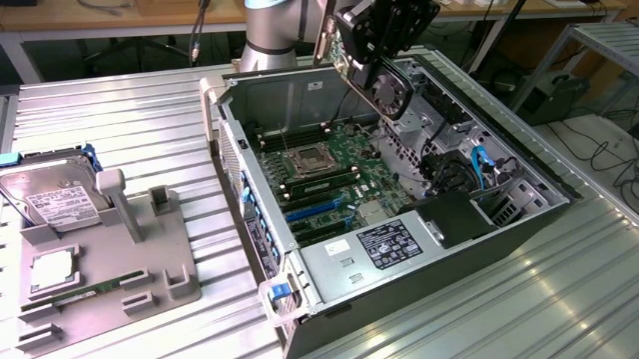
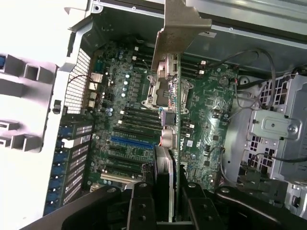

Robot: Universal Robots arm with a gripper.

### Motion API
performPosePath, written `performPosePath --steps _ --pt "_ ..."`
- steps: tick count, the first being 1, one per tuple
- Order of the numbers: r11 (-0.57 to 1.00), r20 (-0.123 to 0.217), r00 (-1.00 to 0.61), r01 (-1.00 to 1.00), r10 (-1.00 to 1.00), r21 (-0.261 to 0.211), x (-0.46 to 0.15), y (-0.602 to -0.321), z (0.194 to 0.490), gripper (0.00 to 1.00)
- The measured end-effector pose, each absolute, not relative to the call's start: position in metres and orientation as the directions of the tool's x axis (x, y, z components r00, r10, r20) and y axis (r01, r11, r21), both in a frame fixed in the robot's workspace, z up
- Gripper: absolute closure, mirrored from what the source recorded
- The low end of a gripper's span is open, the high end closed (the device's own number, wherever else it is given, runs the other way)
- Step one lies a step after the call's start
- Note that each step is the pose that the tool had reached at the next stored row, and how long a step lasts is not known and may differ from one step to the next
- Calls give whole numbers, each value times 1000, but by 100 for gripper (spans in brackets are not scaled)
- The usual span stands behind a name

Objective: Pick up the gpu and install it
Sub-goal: 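Insert the gpu into the slot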

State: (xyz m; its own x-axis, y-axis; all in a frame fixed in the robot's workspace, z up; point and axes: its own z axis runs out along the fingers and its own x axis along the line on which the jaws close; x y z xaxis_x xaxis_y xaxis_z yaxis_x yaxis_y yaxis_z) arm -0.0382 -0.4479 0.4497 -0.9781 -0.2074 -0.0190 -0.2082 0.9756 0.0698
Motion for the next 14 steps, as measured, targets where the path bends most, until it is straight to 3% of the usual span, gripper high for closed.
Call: performPosePath --steps 14 --pt "947 -19 -949 -314 -313 70 -38 -448 450 73"
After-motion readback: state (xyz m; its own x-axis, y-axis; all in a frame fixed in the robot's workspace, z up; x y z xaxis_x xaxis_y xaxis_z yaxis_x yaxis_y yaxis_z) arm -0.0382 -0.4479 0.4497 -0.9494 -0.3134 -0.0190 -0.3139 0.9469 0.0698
